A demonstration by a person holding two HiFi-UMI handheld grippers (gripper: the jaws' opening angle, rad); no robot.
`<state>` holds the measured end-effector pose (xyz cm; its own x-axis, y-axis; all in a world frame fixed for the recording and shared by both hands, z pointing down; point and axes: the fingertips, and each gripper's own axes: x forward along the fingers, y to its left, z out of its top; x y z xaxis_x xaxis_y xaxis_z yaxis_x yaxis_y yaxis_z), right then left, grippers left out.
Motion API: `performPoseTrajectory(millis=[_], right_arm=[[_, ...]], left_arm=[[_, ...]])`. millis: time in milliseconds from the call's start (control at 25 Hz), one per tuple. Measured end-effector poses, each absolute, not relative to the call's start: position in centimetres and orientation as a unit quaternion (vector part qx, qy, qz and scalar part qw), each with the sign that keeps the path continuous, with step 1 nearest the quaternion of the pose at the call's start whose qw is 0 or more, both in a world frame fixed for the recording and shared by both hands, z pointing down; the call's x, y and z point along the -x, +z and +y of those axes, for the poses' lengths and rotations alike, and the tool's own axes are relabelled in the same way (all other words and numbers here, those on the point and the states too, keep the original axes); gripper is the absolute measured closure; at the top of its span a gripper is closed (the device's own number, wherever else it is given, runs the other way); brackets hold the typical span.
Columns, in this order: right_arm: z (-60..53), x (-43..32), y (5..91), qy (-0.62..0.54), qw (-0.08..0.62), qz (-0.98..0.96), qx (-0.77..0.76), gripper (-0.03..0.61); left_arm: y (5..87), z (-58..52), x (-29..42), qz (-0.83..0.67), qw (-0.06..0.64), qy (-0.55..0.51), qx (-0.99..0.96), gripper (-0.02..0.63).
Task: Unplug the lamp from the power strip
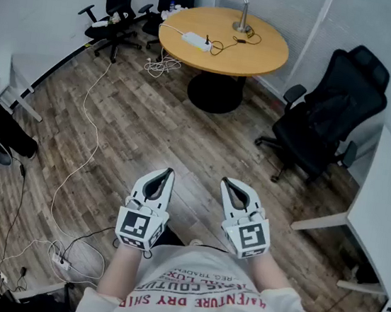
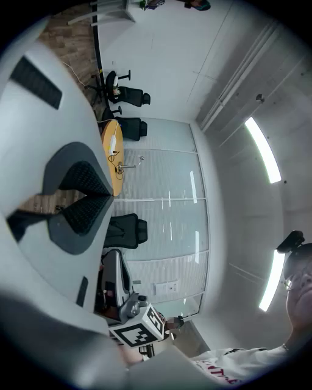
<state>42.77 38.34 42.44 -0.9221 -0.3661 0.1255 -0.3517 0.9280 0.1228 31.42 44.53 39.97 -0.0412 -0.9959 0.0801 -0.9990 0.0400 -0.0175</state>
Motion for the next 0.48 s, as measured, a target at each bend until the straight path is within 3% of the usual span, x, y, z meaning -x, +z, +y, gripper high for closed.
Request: performPoseTrajectory(millis=[480], right_arm=[[38.2, -42.3, 42.6, -0.033, 0.064, -0.980, -0.187, 0.551]], left_arm=[[40.5, 44.4, -30.4, -0.726, 0.035, 0.026, -0.686, 0.586]])
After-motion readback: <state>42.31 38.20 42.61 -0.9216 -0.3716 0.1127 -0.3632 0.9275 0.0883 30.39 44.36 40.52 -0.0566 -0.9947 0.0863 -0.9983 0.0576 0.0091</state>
